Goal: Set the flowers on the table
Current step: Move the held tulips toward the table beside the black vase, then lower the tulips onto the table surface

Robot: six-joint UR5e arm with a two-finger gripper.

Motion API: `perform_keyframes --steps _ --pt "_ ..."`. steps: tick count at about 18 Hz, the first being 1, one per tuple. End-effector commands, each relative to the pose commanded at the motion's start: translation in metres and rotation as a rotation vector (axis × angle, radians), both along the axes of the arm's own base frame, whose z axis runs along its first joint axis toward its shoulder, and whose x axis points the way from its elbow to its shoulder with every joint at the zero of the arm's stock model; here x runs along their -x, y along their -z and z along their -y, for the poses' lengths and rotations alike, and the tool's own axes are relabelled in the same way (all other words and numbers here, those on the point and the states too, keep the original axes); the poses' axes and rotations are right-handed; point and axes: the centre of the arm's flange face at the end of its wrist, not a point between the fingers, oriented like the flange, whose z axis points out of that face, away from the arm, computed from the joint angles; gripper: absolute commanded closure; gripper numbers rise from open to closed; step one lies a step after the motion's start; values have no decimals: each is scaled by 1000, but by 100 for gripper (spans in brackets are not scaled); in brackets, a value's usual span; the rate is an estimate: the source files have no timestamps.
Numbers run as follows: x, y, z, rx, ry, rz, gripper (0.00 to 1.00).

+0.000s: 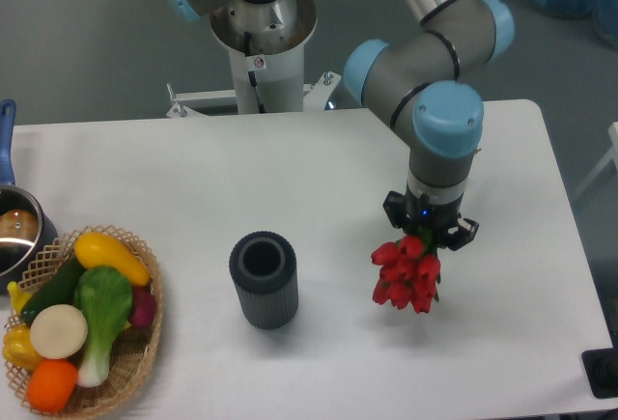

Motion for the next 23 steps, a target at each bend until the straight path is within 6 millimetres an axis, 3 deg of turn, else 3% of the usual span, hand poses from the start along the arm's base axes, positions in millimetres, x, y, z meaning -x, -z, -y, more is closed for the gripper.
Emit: perform_keyframes --steps 19,21,23 --pt "17 52 -10 10 -3 14 54" --pt "19 50 -11 7 -2 9 44" --pt "21 51 -12 8 -3 8 42"
